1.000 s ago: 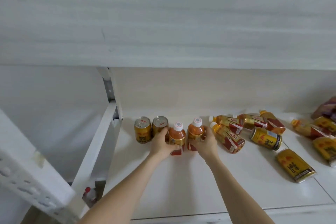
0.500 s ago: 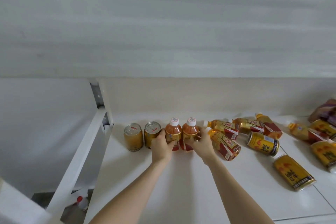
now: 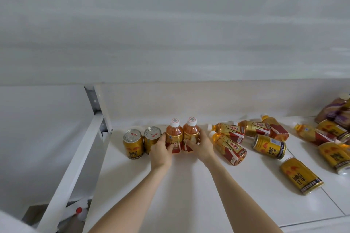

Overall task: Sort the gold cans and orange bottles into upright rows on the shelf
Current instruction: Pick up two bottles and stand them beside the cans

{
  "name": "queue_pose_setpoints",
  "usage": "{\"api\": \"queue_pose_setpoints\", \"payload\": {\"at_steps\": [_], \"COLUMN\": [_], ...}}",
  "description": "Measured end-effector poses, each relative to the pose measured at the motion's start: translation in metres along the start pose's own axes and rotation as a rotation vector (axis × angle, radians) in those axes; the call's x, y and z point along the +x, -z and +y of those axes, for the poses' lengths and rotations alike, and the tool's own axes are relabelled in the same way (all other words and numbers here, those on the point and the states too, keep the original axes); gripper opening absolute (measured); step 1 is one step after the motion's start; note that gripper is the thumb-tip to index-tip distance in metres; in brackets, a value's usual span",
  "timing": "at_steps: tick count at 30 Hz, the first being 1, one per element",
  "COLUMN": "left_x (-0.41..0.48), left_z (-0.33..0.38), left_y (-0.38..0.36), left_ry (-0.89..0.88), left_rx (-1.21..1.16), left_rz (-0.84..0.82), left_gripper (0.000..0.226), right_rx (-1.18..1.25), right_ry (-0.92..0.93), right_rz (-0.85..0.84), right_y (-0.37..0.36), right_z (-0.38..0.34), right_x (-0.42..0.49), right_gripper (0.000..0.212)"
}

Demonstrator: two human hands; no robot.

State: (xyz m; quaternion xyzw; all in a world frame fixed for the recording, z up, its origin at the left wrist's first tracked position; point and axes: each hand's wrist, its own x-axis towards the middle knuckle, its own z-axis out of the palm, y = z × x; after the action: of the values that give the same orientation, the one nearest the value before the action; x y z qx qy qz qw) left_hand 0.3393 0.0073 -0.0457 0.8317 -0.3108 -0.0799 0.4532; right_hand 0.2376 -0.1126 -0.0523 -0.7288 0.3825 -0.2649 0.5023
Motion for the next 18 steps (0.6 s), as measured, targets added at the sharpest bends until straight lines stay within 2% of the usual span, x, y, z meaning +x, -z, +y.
{"api": "queue_pose_setpoints", "payload": {"at_steps": [5, 10, 13, 18], "left_x": [-0.004, -0.021, -0.042, -0.092], "left_z": [-0.001, -0.008, -0.009, -0.008], "left_y": [0.009, 0.032, 0.05, 0.081], "left_ry": [-0.055, -0.104, -0.212, -0.341], "left_rx": [0.071, 0.207, 0.407, 0.547], "left_rz": [-0.085, -0.296, -0.335, -0.331], "left_gripper": [0.046, 0.063, 0.06, 0.053], "right_rx": [-0.117, -0.379, -0.577, -0.856], "right_ry": [-0.004, 0.081, 0.127, 0.206], "right_rz": [-0.039, -0.058, -0.047, 0.0], "right_y": [0.007, 0.017, 0.025, 0.039], "right_z": [-0.006, -0.016, -0.018, -0.01], "right_x": [-0.014, -0.049, -0.077, -0.135], "right_gripper": [0.06, 0.068, 0.069, 0.069]}}
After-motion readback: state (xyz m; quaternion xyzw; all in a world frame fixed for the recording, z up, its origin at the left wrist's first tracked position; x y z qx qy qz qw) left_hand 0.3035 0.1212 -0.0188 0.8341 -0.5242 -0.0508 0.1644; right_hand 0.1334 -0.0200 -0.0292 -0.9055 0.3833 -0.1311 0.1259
